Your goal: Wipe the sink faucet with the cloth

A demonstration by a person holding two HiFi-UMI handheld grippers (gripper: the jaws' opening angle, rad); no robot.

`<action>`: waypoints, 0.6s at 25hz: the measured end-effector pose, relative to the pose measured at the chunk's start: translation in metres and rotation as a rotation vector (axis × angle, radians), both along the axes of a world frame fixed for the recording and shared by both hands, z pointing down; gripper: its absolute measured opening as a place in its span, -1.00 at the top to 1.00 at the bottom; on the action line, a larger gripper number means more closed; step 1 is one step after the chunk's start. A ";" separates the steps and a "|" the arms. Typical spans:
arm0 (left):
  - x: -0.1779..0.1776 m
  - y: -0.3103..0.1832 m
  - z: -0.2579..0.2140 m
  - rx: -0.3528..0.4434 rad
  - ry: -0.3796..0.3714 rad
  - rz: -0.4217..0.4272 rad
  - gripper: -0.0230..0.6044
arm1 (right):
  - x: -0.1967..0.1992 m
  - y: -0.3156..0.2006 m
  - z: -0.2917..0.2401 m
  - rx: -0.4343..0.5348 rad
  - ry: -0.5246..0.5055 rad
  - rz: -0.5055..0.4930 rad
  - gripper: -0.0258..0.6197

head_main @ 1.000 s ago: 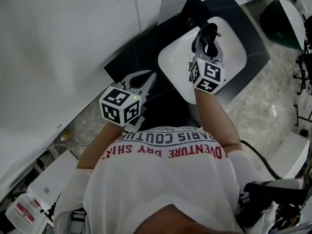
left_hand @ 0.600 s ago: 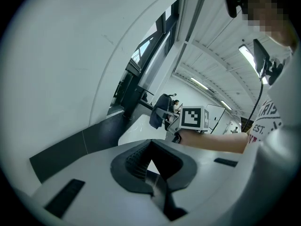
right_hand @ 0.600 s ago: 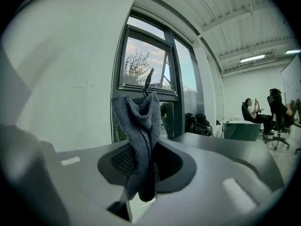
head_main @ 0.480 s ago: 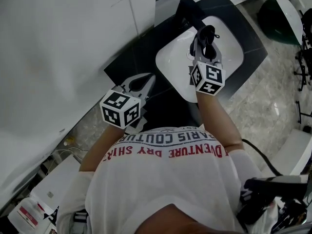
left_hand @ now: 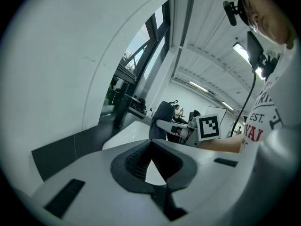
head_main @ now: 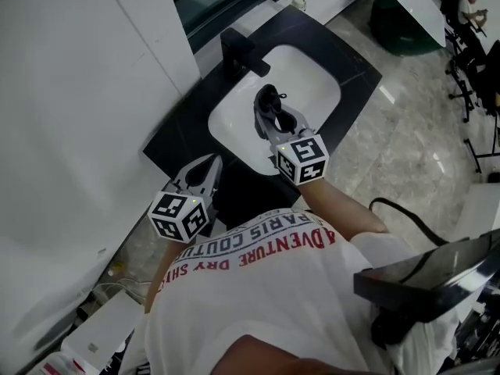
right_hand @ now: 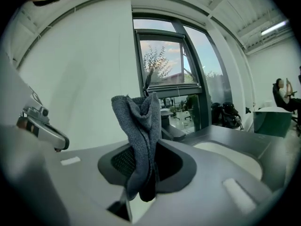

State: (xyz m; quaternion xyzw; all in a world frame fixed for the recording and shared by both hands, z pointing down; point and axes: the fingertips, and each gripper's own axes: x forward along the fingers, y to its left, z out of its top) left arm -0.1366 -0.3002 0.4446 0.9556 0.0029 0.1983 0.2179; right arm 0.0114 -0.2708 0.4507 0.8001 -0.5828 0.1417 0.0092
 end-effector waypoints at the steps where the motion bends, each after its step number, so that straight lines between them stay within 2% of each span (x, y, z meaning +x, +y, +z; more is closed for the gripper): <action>1: 0.003 0.013 0.000 0.003 -0.007 -0.015 0.92 | 0.003 0.013 -0.002 0.004 -0.005 -0.019 0.66; 5: 0.021 0.075 0.004 0.025 -0.009 -0.127 0.92 | 0.018 0.073 -0.008 0.053 -0.014 -0.117 0.67; 9: 0.038 0.165 0.009 0.066 0.026 -0.297 0.92 | 0.026 0.153 -0.009 0.105 -0.016 -0.300 0.67; 12: 0.050 0.241 0.010 0.068 0.039 -0.393 0.92 | 0.033 0.224 -0.008 0.085 -0.010 -0.434 0.67; 15: 0.054 0.317 0.009 0.077 0.008 -0.469 0.92 | 0.032 0.289 -0.010 0.044 -0.011 -0.606 0.67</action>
